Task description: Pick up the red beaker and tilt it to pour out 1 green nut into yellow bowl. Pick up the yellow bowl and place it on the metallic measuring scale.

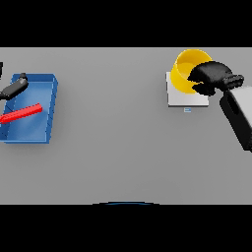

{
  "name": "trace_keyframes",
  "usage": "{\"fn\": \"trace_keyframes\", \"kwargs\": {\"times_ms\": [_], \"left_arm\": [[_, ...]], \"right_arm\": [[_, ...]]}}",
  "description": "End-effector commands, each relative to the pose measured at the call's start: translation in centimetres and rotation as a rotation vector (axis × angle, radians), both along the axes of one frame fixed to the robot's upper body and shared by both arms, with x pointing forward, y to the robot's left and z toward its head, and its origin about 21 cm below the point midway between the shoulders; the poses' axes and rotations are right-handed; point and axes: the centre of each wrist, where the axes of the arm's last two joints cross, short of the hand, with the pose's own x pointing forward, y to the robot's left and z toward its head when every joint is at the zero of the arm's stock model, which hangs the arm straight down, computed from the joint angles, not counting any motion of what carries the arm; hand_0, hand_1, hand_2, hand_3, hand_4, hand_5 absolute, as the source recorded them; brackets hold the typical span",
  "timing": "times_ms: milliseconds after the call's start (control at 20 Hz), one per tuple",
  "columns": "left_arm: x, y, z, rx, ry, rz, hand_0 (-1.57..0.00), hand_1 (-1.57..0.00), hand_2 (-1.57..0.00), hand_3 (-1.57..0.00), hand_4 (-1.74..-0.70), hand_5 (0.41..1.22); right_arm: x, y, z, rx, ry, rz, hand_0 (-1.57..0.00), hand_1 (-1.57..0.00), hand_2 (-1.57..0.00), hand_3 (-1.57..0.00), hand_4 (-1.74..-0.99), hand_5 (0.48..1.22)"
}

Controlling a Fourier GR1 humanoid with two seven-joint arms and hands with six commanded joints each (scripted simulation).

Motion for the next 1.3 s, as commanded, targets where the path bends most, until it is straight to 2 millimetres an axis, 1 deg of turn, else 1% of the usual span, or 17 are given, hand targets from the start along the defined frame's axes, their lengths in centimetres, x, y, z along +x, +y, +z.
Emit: {"fn": "trace_keyframes", "kwargs": {"times_ms": [0,100,250,350,400,500,550,600,650,700,750,850,900,950,1000,1100,1250], "left_arm": [[-0.1,-0.1,0.2,0.004,-0.005,-0.001,0.0,0.0,0.0,0.0,-0.81,0.749],[-0.1,-0.1,0.4,0.01,-0.004,-0.002,0.0,0.0,0.0,0.0,-0.8,0.737],[-0.1,0.0,0.6,0.002,-0.007,-0.009,0.0,0.0,0.0,0.0,-0.8,0.725],[-0.1,-0.4,0.8,0.002,-0.011,-0.015,0.0,0.0,0.0,0.0,-0.81,0.734],[-0.1,-0.5,0.5,0.0,-0.008,-0.007,0.0,0.0,0.0,0.0,-0.81,0.734],[0.1,-0.4,0.3,-0.002,-0.006,0.001,0.0,0.0,0.0,0.0,-0.81,0.74],[0.1,-0.3,0.2,-0.003,-0.004,-0.001,0.0,0.0,0.0,0.0,-0.81,0.745],[0.3,-0.3,0.0,-0.006,0.006,-0.002,0.0,0.0,0.0,0.0,-0.81,0.745],[0.4,-0.5,0.2,-0.006,0.005,-0.005,0.0,0.0,0.0,0.0,-0.81,0.744],[0.4,-0.5,-0.1,-0.008,0.009,-0.006,0.0,0.0,0.0,0.0,-0.81,0.744],[0.5,-0.5,0.0,-0.002,0.005,-0.005,0.0,0.0,0.0,0.0,-0.81,0.745],[0.7,-0.2,0.0,0.004,0.011,0.006,0.0,0.0,0.0,0.0,-0.81,0.74],[0.9,-0.3,0.2,0.008,0.002,0.001,0.0,0.0,0.0,0.0,-0.81,0.738],[0.8,-0.5,0.0,-0.001,0.003,-0.006,0.0,0.0,0.0,0.0,-0.81,0.739],[0.8,-0.4,-0.2,-0.004,0.003,-0.004,0.0,0.0,0.0,0.0,-0.81,0.739],[0.7,-0.4,0.0,-0.005,0.009,-0.002,0.0,0.0,0.0,0.0,-0.81,0.736],[0.8,-0.5,-0.2,-0.019,0.008,-0.002,0.0,0.0,0.0,0.0,-0.82,0.733]], "right_arm": [[0.1,-0.1,-0.7,0.001,0.006,-0.006,-1.57,-1.57,-1.57,-1.41,-1.724,1.221],[0.5,0.3,-1.4,-0.003,0.011,-0.022,-1.57,-1.55,-1.57,-1.46,-1.726,1.221],[0.5,0.0,-2.8,-0.003,0.023,-0.051,-1.57,-1.49,-1.57,-1.5,-1.727,1.221],[0.7,-0.4,-2.8,0.008,0.022,-0.042,-1.57,-1.46,-1.57,-1.5,-1.724,1.221],[0.7,-0.6,-2.8,0.013,0.028,-0.043,-1.55,-1.42,-1.57,-1.48,-1.721,1.221],[1.0,-0.7,-2.7,0.017,0.05,-0.06,-1.54,-1.41,-1.57,-1.17,-1.728,1.221],[1.1,-0.5,-2.7,0.024,0.062,-0.067,-1.54,-1.44,-1.5,-1.02,-1.659,1.221],[1.1,-0.2,-3.1,0.03,0.071,-0.077,-1.52,-1.35,-1.35,-0.91,-1.596,1.134],[1.2,-0.2,-2.9,0.03,0.077,-0.08,-1.22,-1.08,-1.13,-0.82,-1.548,1.053],[1.1,-0.4,-2.9,0.038,0.08,-0.073,-0.98,-0.87,-0.95,-0.76,-1.504,0.983],[1.0,-0.4,-3.3,0.034,0.092,-0.078,-0.78,-0.69,-0.81,-0.71,-1.47,0.928],[1.3,-0.4,-3.0,0.028,0.102,-0.082,-0.5,-0.44,-0.6,-0.64,-1.425,0.851],[1.3,-0.6,-3.1,0.025,0.104,-0.08,-0.4,-0.35,-0.52,-0.6,-1.41,0.821],[1.5,-0.7,-2.9,0.024,0.104,-0.069,-0.32,-0.28,-0.45,-0.57,-1.397,0.799],[1.5,-0.4,-3.3,0.02,0.112,-0.061,-0.25,-0.23,-0.39,-0.54,-1.385,0.78],[1.6,-0.3,-3.3,0.01,0.119,-0.042,-0.16,-0.14,-0.29,-0.47,-1.356,0.755],[1.8,-0.3,-2.9,-0.002,0.123,-0.037,-0.08,-0.07,-0.17,-0.39,-1.325,0.737]]}}
